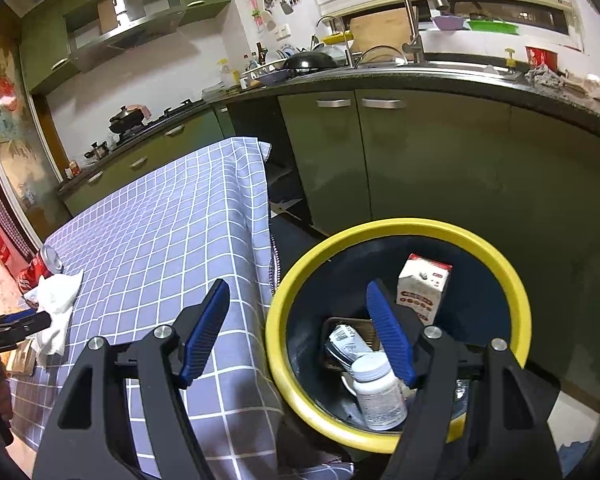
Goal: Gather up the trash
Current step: 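Grasp the white paper towel with the left gripper, then carry the paper towel over the bin and open the left gripper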
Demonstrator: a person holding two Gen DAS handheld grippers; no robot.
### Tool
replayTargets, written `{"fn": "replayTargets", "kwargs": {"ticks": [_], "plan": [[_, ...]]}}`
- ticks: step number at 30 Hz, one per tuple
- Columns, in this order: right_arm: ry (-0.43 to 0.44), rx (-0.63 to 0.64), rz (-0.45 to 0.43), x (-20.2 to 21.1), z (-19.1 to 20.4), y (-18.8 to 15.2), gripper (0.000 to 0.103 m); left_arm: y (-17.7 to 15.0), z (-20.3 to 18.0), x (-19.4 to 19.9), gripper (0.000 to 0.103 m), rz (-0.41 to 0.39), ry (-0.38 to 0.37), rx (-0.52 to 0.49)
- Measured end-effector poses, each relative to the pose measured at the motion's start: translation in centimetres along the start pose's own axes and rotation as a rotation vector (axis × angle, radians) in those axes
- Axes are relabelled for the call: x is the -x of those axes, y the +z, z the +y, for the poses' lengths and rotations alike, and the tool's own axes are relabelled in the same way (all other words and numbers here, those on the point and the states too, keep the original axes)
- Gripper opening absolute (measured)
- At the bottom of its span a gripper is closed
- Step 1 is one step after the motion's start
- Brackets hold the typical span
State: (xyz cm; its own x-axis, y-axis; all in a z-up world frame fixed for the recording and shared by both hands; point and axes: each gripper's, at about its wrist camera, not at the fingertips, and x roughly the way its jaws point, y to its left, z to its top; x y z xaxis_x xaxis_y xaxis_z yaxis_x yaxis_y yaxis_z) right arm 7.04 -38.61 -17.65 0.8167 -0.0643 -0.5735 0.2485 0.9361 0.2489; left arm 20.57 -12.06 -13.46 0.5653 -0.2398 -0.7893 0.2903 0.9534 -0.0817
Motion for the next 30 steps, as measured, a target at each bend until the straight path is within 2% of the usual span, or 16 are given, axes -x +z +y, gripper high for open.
{"fn": "replayTargets", "kwargs": {"ticks": [4, 12, 16, 20, 23, 30], "plan": [[0.009, -0.007, 0.006, -0.4, -0.1, 0.2, 0.067, 0.2, 0.0, -1.3, 0.086, 0.032, 0.018, 0.011], [0.014, -0.021, 0.014, -0.6, -0.8, 0.2, 0.068, 0.8, -0.5, -2.3, 0.063, 0.023, 0.061, 0.008], [0.016, -0.026, 0.014, -0.4, -1.0, 0.0, 0.068, 0.6, -1.1, -2.3, 0.043, 0.007, 0.072, -0.008], [0.022, -0.027, 0.007, 0.0, -1.0, 0.1, 0.068, 0.5, -1.7, -2.2, 0.016, -0.001, 0.05, -0.03], [0.025, -0.029, 0.001, 0.3, -0.9, 0.1, 0.068, 0.3, -2.3, -1.6, 0.012, -0.017, 0.044, -0.045], [0.031, -0.031, -0.005, 0.6, -1.1, 0.1, 0.068, 0.3, -3.5, 2.0, 0.011, -0.092, 0.02, -0.068]]}}
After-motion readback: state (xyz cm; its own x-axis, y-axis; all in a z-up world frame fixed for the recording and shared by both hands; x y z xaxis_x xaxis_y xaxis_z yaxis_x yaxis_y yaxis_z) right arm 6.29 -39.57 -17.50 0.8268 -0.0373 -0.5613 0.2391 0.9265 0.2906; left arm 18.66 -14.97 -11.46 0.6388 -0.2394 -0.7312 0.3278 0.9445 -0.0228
